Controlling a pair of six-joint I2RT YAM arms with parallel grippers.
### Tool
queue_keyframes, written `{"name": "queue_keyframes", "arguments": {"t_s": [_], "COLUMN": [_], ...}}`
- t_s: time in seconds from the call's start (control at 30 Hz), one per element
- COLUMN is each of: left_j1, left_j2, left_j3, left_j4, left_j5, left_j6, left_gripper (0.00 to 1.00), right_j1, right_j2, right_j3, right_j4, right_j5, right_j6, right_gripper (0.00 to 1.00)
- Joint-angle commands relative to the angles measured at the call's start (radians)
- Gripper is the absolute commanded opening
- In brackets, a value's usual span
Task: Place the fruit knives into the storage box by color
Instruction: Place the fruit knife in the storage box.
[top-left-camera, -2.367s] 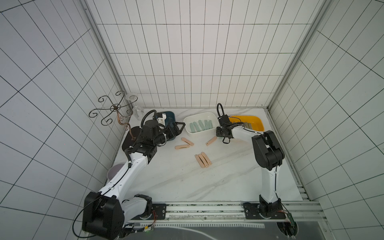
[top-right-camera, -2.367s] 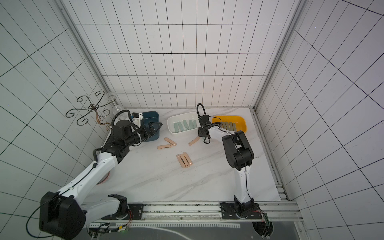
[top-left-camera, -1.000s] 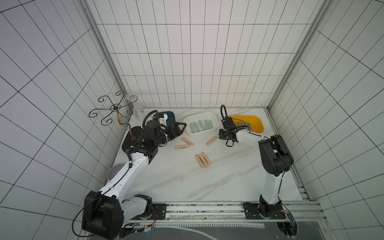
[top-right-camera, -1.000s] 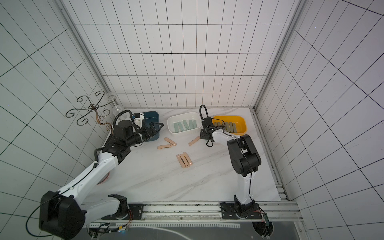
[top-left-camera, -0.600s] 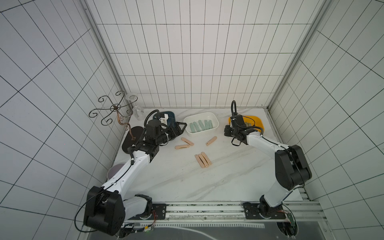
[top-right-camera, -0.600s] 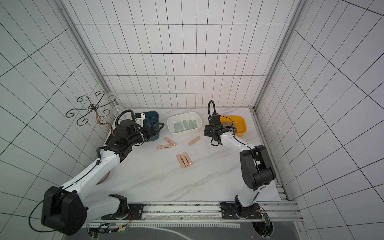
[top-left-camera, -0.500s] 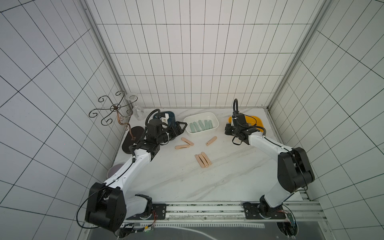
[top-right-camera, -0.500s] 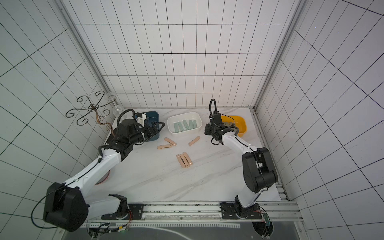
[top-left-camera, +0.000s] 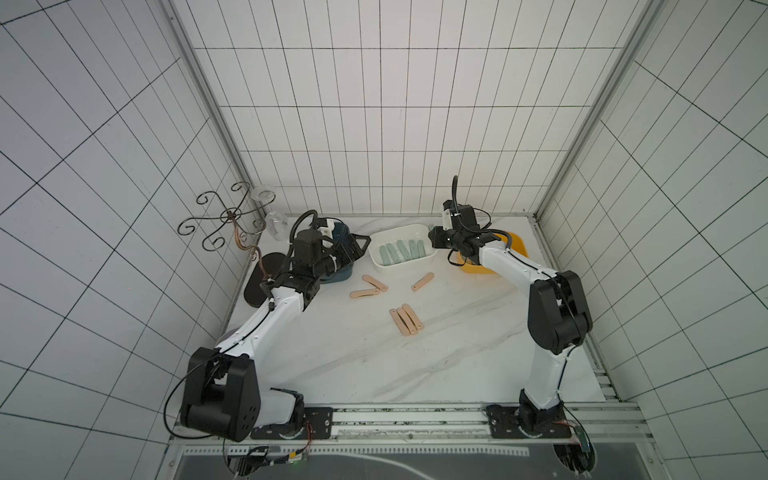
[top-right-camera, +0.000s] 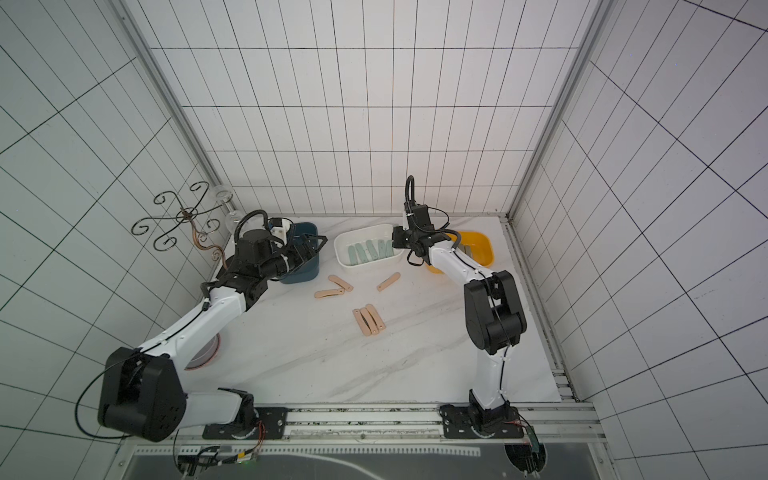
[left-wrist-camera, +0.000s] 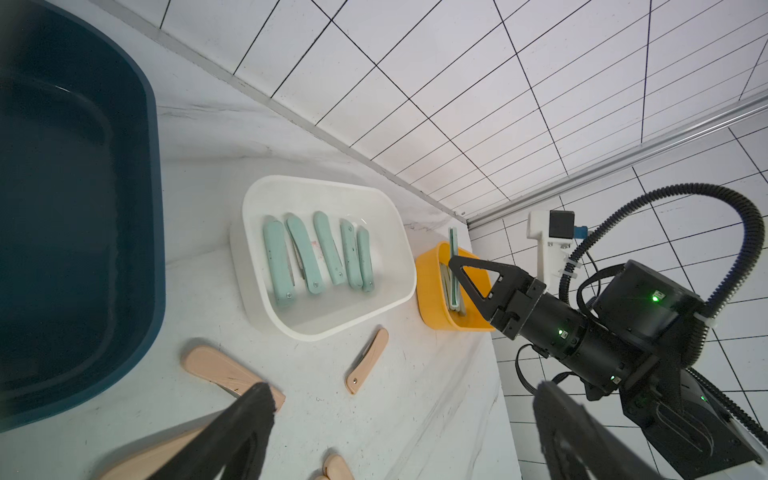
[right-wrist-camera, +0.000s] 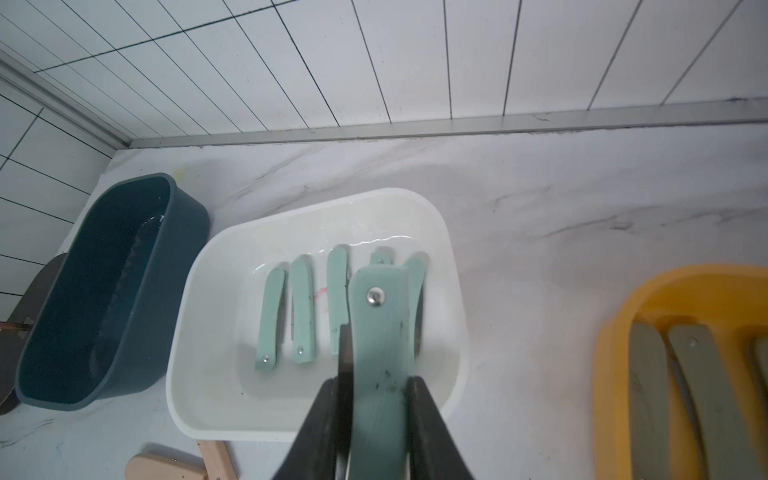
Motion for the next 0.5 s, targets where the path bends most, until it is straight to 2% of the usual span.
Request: {"name": "queue_keyframes", "arguments": {"t_s": [0.0,0.47], "left_j1": [0.005,0.018], "left_j2": [0.015,0.038], "left_j3": [0.024,0.024], "left_j4": [0.030,0.040], "left_j5": [0.007,0.025], "left_j6": [0.010,0.011], "left_gripper": [0.97,0.97], "right_j1": [0.019,0.055], "right_j2": [0.070,0.318], "right_j3": [0.184,0.420], "right_j4": [-0.008,-0.073], "right_j5": [-0.039,-0.054], "right_j6": [-0.040,-0.172], "right_gripper": [0.26,0.26]}}
